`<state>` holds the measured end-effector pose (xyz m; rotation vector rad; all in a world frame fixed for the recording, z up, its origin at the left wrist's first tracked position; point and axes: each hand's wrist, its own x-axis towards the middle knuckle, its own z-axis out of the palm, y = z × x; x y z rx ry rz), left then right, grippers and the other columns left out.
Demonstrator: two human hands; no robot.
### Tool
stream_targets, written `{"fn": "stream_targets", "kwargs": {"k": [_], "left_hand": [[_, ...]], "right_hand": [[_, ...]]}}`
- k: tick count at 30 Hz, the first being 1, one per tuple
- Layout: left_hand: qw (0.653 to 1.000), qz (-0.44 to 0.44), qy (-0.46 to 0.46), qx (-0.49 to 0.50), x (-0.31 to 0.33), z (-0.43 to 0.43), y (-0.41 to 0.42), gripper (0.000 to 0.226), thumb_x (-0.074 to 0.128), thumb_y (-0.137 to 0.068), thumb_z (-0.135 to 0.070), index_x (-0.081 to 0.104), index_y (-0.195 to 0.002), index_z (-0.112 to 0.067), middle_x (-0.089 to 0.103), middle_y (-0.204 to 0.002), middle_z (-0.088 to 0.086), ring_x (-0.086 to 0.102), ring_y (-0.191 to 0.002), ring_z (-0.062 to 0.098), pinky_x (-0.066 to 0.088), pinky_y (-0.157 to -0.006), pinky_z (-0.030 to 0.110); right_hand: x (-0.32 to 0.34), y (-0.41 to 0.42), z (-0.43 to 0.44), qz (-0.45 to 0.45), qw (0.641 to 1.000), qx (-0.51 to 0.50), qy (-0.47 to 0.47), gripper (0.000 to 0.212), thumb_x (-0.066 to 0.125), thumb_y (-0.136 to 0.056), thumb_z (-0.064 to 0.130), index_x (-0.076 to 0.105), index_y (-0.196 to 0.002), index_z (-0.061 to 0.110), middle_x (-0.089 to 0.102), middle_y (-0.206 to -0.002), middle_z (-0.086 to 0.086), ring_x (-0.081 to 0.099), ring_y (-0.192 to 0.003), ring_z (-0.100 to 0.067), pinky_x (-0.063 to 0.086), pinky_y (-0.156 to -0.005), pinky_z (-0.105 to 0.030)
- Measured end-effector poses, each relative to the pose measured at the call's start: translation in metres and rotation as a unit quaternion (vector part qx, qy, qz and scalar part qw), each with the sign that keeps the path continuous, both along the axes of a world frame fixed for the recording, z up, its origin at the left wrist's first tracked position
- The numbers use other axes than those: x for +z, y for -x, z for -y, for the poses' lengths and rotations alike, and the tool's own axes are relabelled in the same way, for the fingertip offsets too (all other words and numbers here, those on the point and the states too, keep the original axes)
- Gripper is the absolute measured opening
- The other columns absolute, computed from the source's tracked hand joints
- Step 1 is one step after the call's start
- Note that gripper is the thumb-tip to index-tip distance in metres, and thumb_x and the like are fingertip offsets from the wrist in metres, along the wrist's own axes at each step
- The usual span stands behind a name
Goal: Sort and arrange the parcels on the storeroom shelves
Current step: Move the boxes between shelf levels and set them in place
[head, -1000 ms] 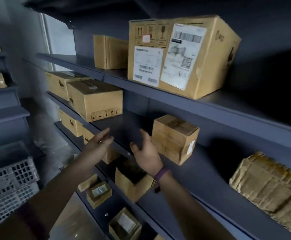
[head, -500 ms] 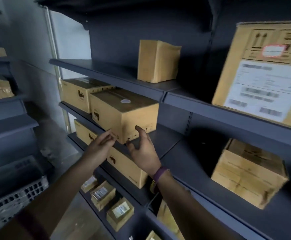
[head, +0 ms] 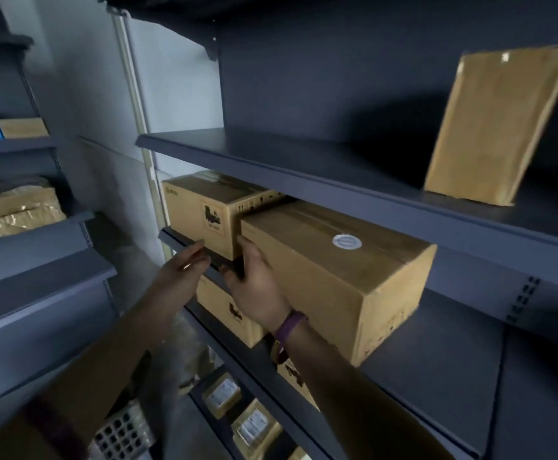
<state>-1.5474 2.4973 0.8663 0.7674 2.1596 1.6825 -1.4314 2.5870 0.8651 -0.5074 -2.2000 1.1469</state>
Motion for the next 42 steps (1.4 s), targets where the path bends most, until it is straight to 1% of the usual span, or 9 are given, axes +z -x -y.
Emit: {"fn": "stream_targets", "kwargs": {"k": [5, 10, 15, 20, 24, 30, 35, 38, 42], "left_hand": [[1.0, 0.0, -0.008, 0.004, 0.005, -0.017, 0.073, 0.035, 0.056, -0.094, -0.032, 0.058, -0.128, -0.038, 0.06, -0.123, 0.004, 0.057, -0.112, 0.024, 0.043, -0.096, 0.038], [0.999, 0.017, -0.022, -0.027, 0.001, -0.038, 0.136, 0.04, 0.054, -0.096, -0.027, 0.052, -0.136, -0.03, 0.05, -0.126, -0.01, 0.047, -0.108, 0.007, 0.034, -0.093, 0.026], [0.997, 0.023, 0.003, -0.067, -0.004, -0.064, 0.212, 0.046, 0.053, -0.096, -0.032, 0.045, -0.141, -0.036, 0.043, -0.146, -0.004, 0.041, -0.13, 0.013, 0.031, -0.094, 0.024], [0.994, -0.019, 0.023, -0.101, -0.007, -0.095, 0.302, 0.055, 0.055, -0.093, -0.04, 0.037, -0.145, -0.034, 0.035, -0.152, -0.001, 0.041, -0.132, 0.017, 0.034, -0.093, 0.023], [0.997, -0.032, 0.023, -0.07, -0.007, -0.126, 0.369, 0.051, 0.06, -0.088, -0.042, 0.045, -0.134, -0.028, 0.043, -0.139, 0.009, 0.055, -0.113, 0.029, 0.05, -0.092, 0.041], [0.994, 0.01, 0.003, -0.106, -0.008, -0.175, 0.444, 0.074, 0.054, -0.089, -0.053, 0.024, -0.151, -0.024, 0.026, -0.155, 0.01, 0.035, -0.137, 0.029, 0.034, -0.097, 0.037], [0.988, 0.029, 0.01, -0.152, -0.01, -0.204, 0.471, 0.06, 0.051, -0.092, -0.05, 0.043, -0.142, -0.017, 0.049, -0.142, 0.01, 0.049, -0.126, 0.028, 0.039, -0.097, 0.038], [0.978, 0.083, 0.022, -0.188, -0.012, -0.211, 0.474, 0.045, 0.05, -0.09, -0.05, 0.061, -0.119, -0.019, 0.068, -0.108, 0.011, 0.063, -0.096, 0.028, 0.048, -0.076, 0.036], [0.971, 0.128, 0.005, -0.201, -0.015, -0.21, 0.477, 0.03, 0.053, -0.089, -0.049, 0.063, -0.104, -0.026, 0.069, -0.09, 0.005, 0.065, -0.08, 0.021, 0.044, -0.06, 0.028]], "right_hand": [[0.003, 0.07, -0.019, 0.013, 1.0, -0.009, 0.001, 0.06, 0.057, -0.095, 0.019, 0.032, -0.149, 0.013, 0.042, -0.149, -0.01, 0.043, -0.135, -0.023, 0.038, -0.112, -0.041], [-0.005, 0.132, -0.045, 0.028, 0.996, -0.086, -0.027, 0.062, 0.055, -0.096, 0.023, 0.026, -0.15, 0.018, 0.029, -0.154, -0.004, 0.031, -0.14, -0.022, 0.032, -0.115, -0.039], [-0.014, 0.193, -0.068, 0.024, 0.989, -0.146, -0.03, 0.062, 0.053, -0.097, 0.024, 0.024, -0.151, 0.021, 0.014, -0.161, -0.002, 0.014, -0.148, -0.023, 0.019, -0.116, -0.031], [-0.019, 0.245, -0.095, -0.013, 0.965, -0.26, -0.029, 0.06, 0.05, -0.099, 0.038, 0.028, -0.15, 0.016, 0.021, -0.159, -0.003, 0.022, -0.145, -0.025, 0.023, -0.119, -0.037], [-0.019, 0.266, -0.118, -0.074, 0.929, -0.362, 0.034, 0.058, 0.052, -0.098, 0.034, 0.032, -0.149, 0.012, 0.033, -0.154, -0.008, 0.033, -0.141, -0.023, 0.029, -0.118, -0.04], [-0.015, 0.271, -0.146, -0.214, 0.864, -0.377, 0.255, 0.046, 0.055, -0.098, 0.022, 0.042, -0.142, 0.018, 0.055, -0.138, -0.007, 0.053, -0.126, -0.02, 0.039, -0.112, -0.042], [-0.013, 0.275, -0.156, -0.223, 0.832, -0.389, 0.326, 0.041, 0.052, -0.099, 0.027, 0.05, -0.138, 0.014, 0.063, -0.128, -0.013, 0.06, -0.116, -0.032, 0.046, -0.103, -0.044], [-0.009, 0.278, -0.156, -0.219, 0.835, -0.374, 0.339, 0.039, 0.051, -0.099, 0.026, 0.053, -0.135, 0.011, 0.064, -0.124, -0.02, 0.062, -0.107, -0.038, 0.048, -0.09, -0.044], [-0.005, 0.28, -0.152, -0.215, 0.841, -0.365, 0.337, 0.037, 0.053, -0.098, 0.023, 0.055, -0.134, 0.015, 0.066, -0.123, -0.019, 0.062, -0.109, -0.042, 0.047, -0.1, -0.051]]}}
